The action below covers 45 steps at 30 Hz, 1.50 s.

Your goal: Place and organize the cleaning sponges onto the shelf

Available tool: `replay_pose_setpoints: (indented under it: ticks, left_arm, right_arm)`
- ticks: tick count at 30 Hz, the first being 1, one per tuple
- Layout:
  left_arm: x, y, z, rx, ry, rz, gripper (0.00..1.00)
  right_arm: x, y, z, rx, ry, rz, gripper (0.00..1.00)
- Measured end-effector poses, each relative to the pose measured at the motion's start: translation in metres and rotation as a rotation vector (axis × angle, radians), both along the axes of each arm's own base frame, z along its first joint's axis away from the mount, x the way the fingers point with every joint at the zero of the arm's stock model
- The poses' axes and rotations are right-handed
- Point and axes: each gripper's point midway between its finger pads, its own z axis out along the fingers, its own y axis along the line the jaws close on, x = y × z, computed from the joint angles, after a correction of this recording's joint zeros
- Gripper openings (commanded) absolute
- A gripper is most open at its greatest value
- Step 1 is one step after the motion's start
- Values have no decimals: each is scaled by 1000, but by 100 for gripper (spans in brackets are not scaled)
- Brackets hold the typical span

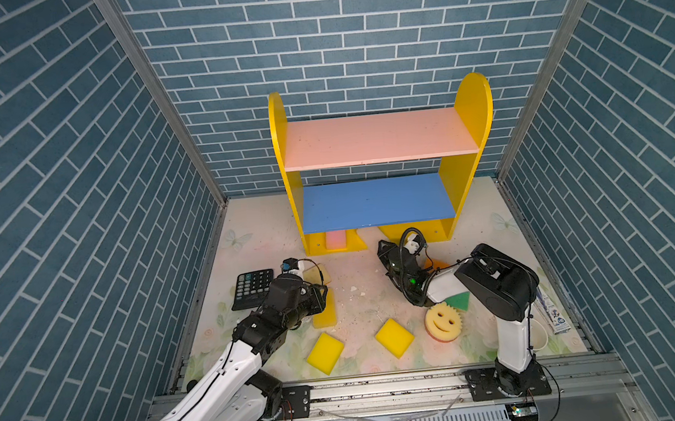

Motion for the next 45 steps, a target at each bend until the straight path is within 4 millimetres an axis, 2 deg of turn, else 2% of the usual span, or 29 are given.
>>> replay_pose_setpoints:
  ticks: [5, 8, 11, 14, 21, 26, 36, 45]
  left_arm:
    - [0, 0, -3, 6, 10, 0, 42]
    - [0, 0, -3, 7, 11, 0, 42]
    - [-1, 2, -2, 10, 7, 4, 42]
    - [-3, 5, -1, 12, 6, 12, 42]
    - [-9, 13, 3, 18, -2, 29, 42]
    - [-13, 19, 3, 26, -1, 40, 42]
    - [-20, 31, -4, 52, 19, 75, 42]
    - [-21, 33, -13, 67, 46, 84, 42]
  right_arm:
    - [-4, 4, -4, -1, 10, 11, 32]
    - [-6, 2, -7, -7, 14, 11, 20]
    - [-16, -9, -18, -48, 49, 7, 7]
    - [-22, -16, -22, -81, 76, 10, 0]
    - [-24, -12, -26, -95, 95, 51, 0]
    - [-24, -4, -56, -90, 126, 84, 0]
    - [-2, 28, -44, 27, 59, 123, 0]
    - [9, 45, -43, 46, 55, 155, 0]
